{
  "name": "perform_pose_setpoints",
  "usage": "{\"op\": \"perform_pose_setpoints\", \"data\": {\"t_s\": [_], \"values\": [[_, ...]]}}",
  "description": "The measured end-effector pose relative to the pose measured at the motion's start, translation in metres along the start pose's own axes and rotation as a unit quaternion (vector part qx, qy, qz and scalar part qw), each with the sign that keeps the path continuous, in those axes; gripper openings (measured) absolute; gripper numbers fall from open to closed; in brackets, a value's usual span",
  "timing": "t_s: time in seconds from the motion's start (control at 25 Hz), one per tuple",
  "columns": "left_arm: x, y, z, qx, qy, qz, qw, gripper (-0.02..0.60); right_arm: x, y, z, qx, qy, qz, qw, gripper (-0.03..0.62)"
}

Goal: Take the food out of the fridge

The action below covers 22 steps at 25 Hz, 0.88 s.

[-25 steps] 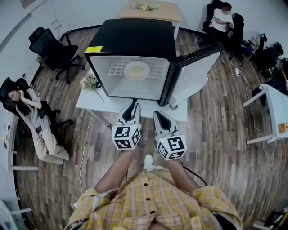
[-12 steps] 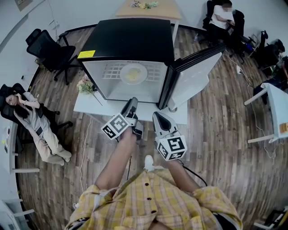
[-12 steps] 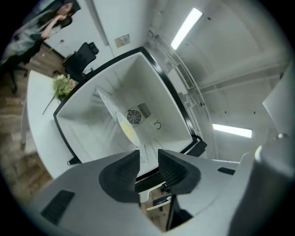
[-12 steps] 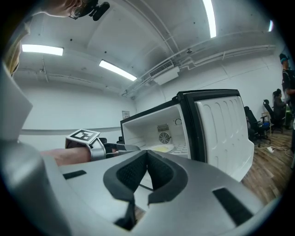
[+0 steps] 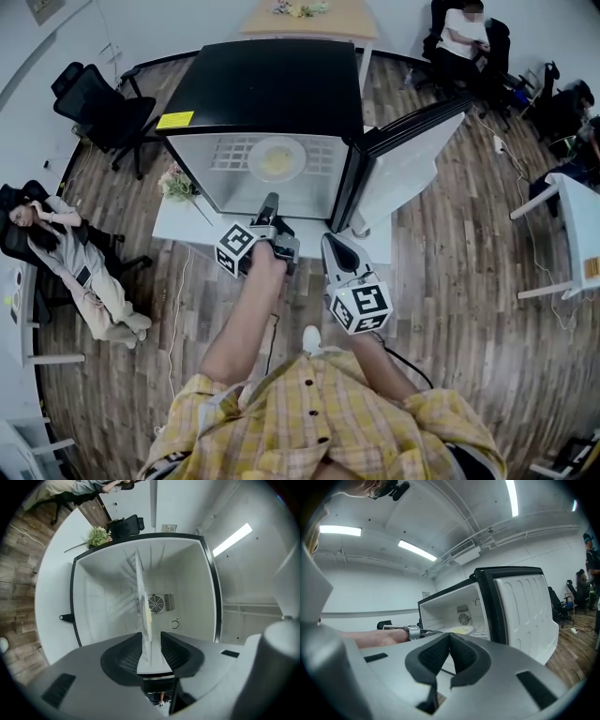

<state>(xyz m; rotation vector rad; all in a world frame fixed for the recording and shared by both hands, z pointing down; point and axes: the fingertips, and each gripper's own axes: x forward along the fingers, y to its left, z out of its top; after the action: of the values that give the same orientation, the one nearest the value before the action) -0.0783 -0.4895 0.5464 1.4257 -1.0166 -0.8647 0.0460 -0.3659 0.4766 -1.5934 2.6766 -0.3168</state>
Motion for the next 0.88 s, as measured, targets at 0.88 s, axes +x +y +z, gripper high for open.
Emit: {"op": "perform_pose_setpoints", "data": {"t_s": [0.88], "values": [[0.063, 0.021, 0.032, -0.067, -0.055, 0.033, 0.9957, 0.031, 0.008, -0.020, 0.008, -0.006, -0.002, -0.007, 1.000, 0.008]]}}
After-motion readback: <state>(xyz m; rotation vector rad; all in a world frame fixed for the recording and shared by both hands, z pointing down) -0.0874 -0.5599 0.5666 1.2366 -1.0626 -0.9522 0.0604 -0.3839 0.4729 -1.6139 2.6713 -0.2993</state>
